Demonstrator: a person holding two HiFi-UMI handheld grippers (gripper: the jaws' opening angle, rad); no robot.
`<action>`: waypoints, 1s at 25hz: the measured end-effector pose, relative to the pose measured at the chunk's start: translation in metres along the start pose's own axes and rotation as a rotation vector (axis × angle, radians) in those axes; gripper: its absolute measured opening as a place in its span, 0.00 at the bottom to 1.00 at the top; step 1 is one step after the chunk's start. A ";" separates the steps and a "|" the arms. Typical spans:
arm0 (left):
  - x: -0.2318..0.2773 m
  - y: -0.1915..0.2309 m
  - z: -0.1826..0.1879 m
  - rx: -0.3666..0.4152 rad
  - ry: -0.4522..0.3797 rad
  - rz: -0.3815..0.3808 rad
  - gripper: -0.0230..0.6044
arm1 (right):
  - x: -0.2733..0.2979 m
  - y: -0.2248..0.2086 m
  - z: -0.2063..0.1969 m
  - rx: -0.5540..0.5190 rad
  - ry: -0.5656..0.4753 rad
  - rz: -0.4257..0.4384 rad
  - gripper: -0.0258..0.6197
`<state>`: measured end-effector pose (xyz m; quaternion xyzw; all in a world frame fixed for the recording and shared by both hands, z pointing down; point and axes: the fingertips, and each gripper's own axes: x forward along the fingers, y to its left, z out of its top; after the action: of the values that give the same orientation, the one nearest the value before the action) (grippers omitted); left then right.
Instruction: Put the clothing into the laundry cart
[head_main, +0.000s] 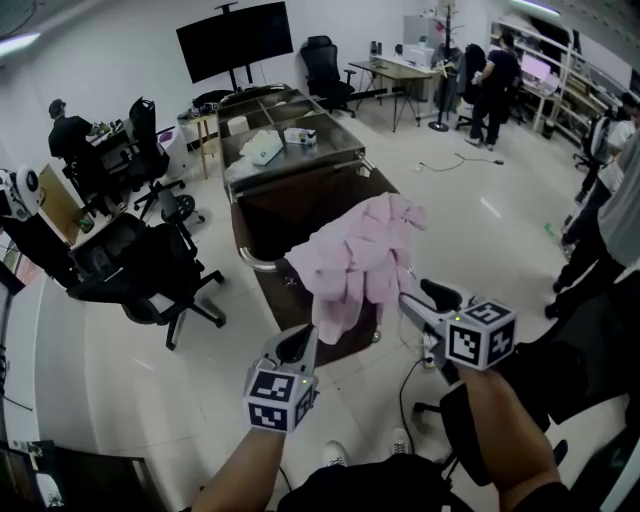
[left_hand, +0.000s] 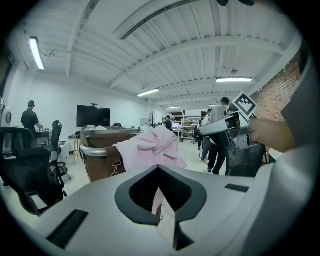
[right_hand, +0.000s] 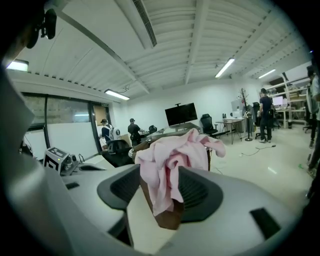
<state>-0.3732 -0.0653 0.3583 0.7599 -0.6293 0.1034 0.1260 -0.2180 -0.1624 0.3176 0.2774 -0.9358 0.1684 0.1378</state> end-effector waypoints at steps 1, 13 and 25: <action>0.000 -0.003 -0.002 -0.005 0.003 0.007 0.03 | -0.002 -0.001 -0.006 0.005 0.011 0.008 0.45; -0.001 -0.077 -0.052 -0.082 0.038 0.033 0.03 | -0.047 0.028 -0.079 0.031 0.027 0.210 0.09; 0.005 -0.098 -0.049 -0.069 0.038 0.035 0.03 | -0.043 0.022 -0.087 -0.006 0.055 0.222 0.04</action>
<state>-0.2763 -0.0367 0.3997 0.7420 -0.6430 0.0982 0.1620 -0.1812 -0.0904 0.3759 0.1671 -0.9570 0.1874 0.1449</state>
